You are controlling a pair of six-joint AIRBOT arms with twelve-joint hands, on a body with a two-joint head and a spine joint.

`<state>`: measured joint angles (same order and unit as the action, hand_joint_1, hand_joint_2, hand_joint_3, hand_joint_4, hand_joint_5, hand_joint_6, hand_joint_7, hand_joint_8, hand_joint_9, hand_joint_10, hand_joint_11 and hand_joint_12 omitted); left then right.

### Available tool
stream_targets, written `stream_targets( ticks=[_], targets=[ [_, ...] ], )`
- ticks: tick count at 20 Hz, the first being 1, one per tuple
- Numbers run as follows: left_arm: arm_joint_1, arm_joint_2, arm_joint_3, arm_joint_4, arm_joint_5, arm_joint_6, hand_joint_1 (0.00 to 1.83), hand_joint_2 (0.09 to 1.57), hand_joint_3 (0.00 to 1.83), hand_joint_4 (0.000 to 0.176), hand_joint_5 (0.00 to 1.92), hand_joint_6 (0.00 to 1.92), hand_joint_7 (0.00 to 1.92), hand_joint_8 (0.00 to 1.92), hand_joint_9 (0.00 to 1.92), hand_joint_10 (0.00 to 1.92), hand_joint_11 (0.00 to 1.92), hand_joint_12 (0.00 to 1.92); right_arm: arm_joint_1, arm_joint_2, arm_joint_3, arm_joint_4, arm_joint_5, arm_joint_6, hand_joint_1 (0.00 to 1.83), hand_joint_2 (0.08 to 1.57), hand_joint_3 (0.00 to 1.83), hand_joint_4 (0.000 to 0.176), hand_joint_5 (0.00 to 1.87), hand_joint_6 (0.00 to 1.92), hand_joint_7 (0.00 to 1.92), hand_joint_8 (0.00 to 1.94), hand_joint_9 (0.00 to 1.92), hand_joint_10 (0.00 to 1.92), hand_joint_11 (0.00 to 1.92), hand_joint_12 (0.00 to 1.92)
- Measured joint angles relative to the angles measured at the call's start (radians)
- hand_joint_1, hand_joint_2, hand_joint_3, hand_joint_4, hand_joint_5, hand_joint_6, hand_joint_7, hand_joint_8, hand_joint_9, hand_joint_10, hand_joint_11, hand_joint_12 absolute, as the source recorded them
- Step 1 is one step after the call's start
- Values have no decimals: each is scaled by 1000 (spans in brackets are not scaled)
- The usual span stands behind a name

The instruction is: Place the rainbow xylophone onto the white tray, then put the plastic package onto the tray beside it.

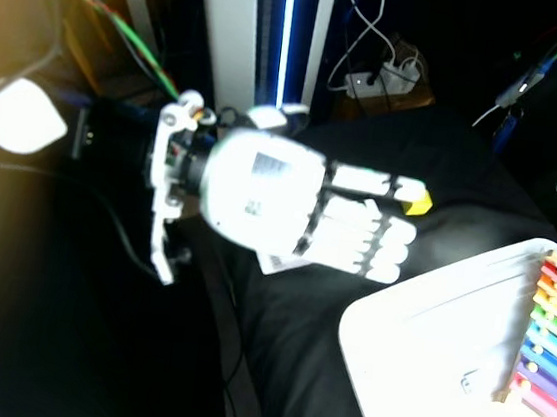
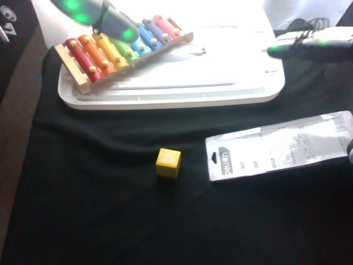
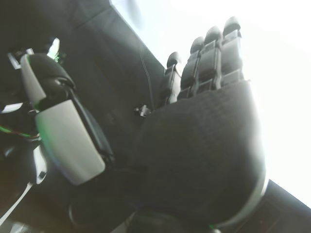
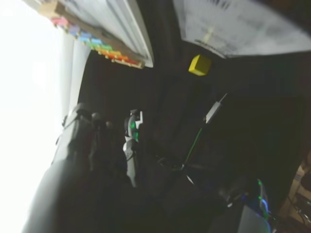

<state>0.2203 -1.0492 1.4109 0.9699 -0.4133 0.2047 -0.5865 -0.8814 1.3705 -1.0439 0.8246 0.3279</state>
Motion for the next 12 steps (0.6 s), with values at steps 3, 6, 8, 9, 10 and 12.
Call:
stream_targets(
  ticks=[3, 6, 8, 9, 10, 12],
  targets=[
    [17, 57, -46, 9, -44, -3, 703, 683, 0, 176, 0, 0, 0, 0, 0, 0, 0, 0, 110, -29, -9, -171, -49, 80, 661, 618, 15, 99, 0, 0, 30, 9, 27, 10, 37, 33],
    [23, 77, -61, 31, -19, -3, 708, 702, 0, 167, 0, 0, 0, 0, 0, 0, 15, 7, 107, -44, -12, -287, -66, 117, 599, 623, 4, 69, 0, 0, 44, 9, 64, 19, 186, 106],
    [29, 92, -77, 29, -24, -3, 733, 711, 1, 153, 0, 0, 0, 0, 0, 0, 3, 1, 108, -46, -3, -317, -69, 166, 585, 607, 0, 75, 0, 0, 62, 2, 119, 2, 235, 395],
    [36, 93, -82, 34, -31, -4, 741, 695, 0, 170, 0, 0, 0, 0, 0, 0, 0, 0, 108, -48, 3, -343, -78, 185, 563, 610, 0, 83, 0, 0, 61, 0, 116, 1, 128, 608],
    [47, 95, -92, 37, -34, -4, 729, 684, 0, 172, 0, 0, 0, 0, 0, 0, 0, 0, 108, -48, 3, -389, -87, 199, 522, 617, 0, 88, 0, 0, 63, 0, 108, 5, 50, 820],
    [58, 100, -99, 34, -39, -3, 719, 669, 0, 175, 0, 0, 0, 0, 0, 0, 0, 0, 107, -50, 3, -412, -89, 211, 499, 631, 0, 84, 0, 0, 77, 2, 123, 6, 1, 965]
  ],
)
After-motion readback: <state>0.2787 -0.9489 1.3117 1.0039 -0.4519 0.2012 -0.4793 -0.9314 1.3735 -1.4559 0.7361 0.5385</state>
